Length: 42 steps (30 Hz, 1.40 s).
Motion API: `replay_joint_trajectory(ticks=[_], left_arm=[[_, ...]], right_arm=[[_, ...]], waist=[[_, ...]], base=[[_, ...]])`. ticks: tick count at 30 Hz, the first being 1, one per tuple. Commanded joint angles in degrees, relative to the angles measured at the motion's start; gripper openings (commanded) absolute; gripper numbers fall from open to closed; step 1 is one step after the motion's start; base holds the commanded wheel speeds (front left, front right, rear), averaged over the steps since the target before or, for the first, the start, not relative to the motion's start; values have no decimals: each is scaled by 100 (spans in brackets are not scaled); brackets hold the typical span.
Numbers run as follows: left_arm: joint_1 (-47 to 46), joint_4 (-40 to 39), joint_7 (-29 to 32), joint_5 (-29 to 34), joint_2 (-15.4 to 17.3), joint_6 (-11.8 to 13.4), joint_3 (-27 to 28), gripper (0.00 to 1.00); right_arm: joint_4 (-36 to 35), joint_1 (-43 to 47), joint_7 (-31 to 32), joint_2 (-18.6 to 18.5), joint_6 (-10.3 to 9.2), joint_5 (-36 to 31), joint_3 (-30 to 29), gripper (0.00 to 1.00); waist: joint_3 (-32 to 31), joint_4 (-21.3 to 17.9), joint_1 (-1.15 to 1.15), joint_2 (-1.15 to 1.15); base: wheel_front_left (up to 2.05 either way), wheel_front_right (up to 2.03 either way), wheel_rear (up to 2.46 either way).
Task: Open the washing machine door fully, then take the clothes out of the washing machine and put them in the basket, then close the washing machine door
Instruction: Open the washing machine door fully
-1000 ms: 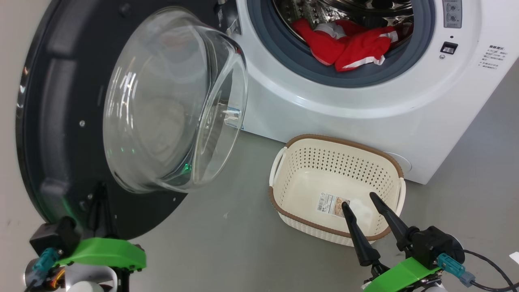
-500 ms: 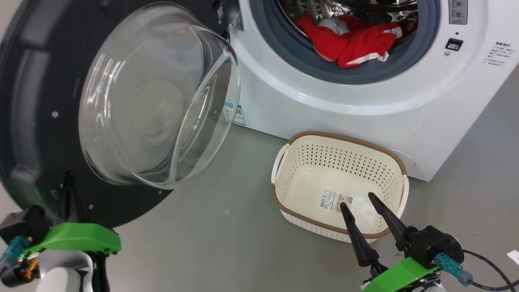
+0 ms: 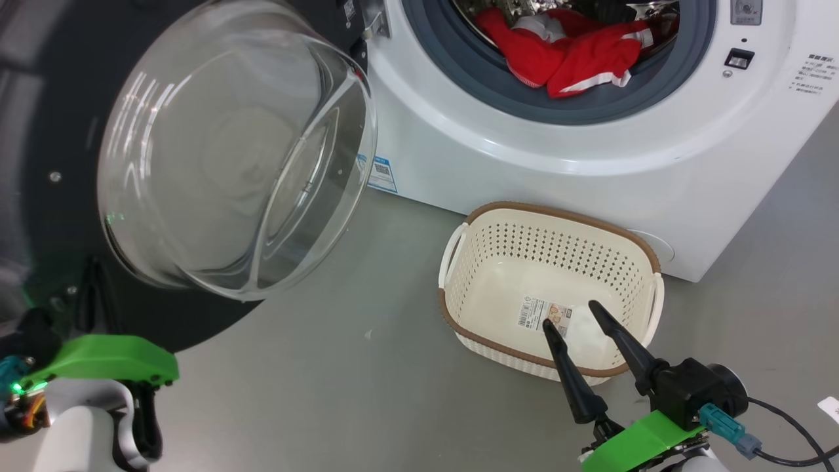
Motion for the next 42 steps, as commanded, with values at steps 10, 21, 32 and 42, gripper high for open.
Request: replay_joint_trajectory(ticks=[10, 21, 32, 42], left_arm=[[-543, 418, -70, 371, 215, -293, 892, 0], [-669, 574, -70, 887, 181, -400, 1309, 0], [-763, 836, -70, 1170, 236, -516, 1602, 0], [-776, 869, -70, 1324, 272, -619, 1799, 0]], right_arm=[[-361, -241, 71, 15, 35, -144, 236, 100], [-441, -244, 84, 15, 35, -63, 367, 100], [-399, -273, 51, 15, 35, 78, 442, 100], [-234, -332, -43, 15, 35, 222, 521, 100]], waist=[[147, -60, 0, 0], [179, -140, 0, 0], [132, -188, 0, 0], [12, -296, 0, 0]], base=[[0, 0, 0], [0, 0, 0], [0, 0, 0], [0, 0, 0]])
